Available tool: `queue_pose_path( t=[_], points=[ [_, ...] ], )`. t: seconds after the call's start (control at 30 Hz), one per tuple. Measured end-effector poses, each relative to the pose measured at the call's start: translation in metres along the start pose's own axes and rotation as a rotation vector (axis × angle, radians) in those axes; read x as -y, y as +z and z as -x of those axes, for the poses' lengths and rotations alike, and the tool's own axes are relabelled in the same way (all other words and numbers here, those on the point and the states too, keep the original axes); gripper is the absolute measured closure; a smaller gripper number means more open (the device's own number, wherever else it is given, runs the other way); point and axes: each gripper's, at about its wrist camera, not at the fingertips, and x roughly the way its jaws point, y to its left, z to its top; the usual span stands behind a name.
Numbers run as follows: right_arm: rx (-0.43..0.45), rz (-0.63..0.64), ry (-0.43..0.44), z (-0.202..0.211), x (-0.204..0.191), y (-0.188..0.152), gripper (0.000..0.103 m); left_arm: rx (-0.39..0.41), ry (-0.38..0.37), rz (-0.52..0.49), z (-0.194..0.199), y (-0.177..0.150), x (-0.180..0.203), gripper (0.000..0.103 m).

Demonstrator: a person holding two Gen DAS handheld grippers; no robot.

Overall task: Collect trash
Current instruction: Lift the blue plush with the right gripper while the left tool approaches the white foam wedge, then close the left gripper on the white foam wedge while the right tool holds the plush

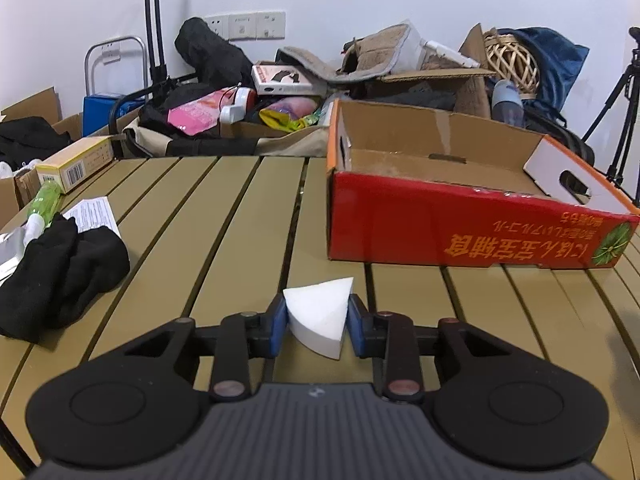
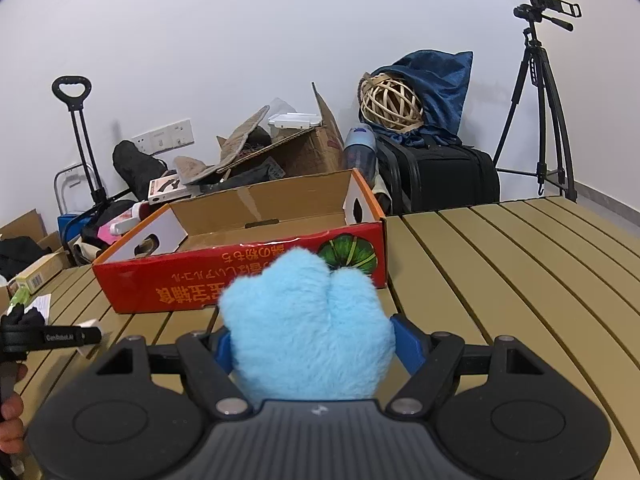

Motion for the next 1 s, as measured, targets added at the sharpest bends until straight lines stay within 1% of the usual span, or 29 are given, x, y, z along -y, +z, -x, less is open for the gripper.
queue_pose_path(
  t=[0.23, 0.47, 0.7, 1.0],
  points=[
    [0.001, 0.003, 0.014, 0.004, 0.000, 0.000, 0.028, 0.016, -0.007, -0.008, 0.010, -0.002, 0.006, 0.071],
    [0.003, 0.008, 0.036, 0.010, 0.001, 0.002, 0.028, 0.040, -0.019, -0.028, 0.030, -0.005, 0.016, 0.071],
    [0.012, 0.021, 0.042, 0.022, -0.001, 0.003, 0.028, 0.056, -0.038, -0.048, 0.056, -0.007, 0.028, 0.071],
    [0.016, 0.043, 0.058, 0.037, -0.008, 0.003, 0.028, 0.109, -0.072, -0.052, 0.095, -0.011, 0.041, 0.071]
  ],
)
